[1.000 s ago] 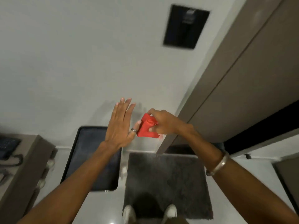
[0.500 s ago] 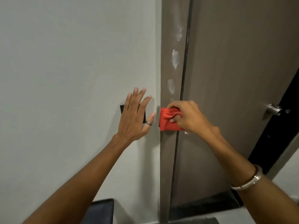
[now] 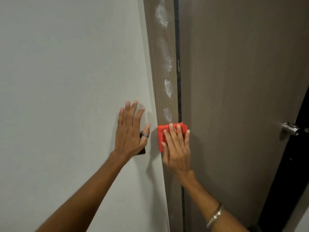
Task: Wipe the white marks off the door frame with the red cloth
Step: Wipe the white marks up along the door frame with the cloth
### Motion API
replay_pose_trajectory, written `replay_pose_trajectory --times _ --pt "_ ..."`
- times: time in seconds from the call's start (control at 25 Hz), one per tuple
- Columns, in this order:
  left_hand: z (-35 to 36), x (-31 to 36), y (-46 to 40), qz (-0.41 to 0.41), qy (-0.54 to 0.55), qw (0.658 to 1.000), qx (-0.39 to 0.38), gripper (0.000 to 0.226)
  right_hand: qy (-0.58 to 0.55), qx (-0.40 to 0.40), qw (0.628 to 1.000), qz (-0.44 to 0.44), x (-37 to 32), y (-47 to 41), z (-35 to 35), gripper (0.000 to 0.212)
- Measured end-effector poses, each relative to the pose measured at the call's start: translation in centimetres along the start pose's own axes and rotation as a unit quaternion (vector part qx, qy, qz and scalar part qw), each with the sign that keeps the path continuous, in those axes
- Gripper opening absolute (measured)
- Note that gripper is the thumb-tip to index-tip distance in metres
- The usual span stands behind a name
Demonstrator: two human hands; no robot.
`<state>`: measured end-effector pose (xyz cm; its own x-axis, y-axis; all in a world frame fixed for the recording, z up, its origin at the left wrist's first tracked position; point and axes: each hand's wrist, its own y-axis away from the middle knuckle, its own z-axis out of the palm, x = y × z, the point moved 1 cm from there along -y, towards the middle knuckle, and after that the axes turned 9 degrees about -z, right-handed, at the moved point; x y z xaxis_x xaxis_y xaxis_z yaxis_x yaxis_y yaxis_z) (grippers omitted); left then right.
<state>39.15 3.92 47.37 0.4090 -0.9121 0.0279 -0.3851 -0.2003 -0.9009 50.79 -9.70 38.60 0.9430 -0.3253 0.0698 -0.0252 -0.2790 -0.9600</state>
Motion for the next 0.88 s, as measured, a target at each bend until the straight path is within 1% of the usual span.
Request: replay_pose_trajectory --times 0.04,0.16,0.28,0.32,0.4,0.48,0.56,0.68,0.88 --pt "0.4 -0.4 -0.9 -0.005 -0.010 1.000 0.008 0.063 0.002 0.003 1.000 -0.007 0.9 -0.1 0.3 0.043" --pt "-0.4 -1.5 -3.5 0.008 -0.025 0.999 0.035 0.061 0.065 0.016 0.997 -0.031 2.1 -1.2 -0.5 0.041" --pt "-0.2 -1.9 -4.3 0.009 -0.038 0.998 0.049 0.058 0.113 0.065 0.991 0.011 1.7 -2.5 -0.6 0.027" --pt "0.1 -2.0 -4.0 0.005 -0.039 0.998 0.046 0.057 0.107 0.077 0.991 0.017 1.1 -2.2 -0.3 0.027" --pt "0.5 -2.0 -3.4 0.008 -0.039 0.999 0.037 0.057 0.080 0.077 0.994 0.014 0.3 -1.2 0.6 0.034" --pt "0.5 -2.4 -3.7 0.019 -0.040 0.998 0.037 0.058 0.026 0.074 0.997 0.013 0.5 -0.6 1.5 0.040" --pt "0.6 -3.0 -4.2 0.028 -0.046 0.997 0.049 0.060 -0.017 0.042 0.999 0.007 1.1 -0.4 2.2 0.053" --pt "0.9 -3.1 -4.8 0.024 -0.066 0.994 0.081 0.062 0.008 -0.018 0.999 -0.027 1.9 -0.4 3.1 0.069" --pt "1.4 -2.7 -6.7 0.000 -0.137 0.986 0.098 0.073 -0.012 -0.008 0.999 -0.032 2.5 -1.3 2.8 0.077"
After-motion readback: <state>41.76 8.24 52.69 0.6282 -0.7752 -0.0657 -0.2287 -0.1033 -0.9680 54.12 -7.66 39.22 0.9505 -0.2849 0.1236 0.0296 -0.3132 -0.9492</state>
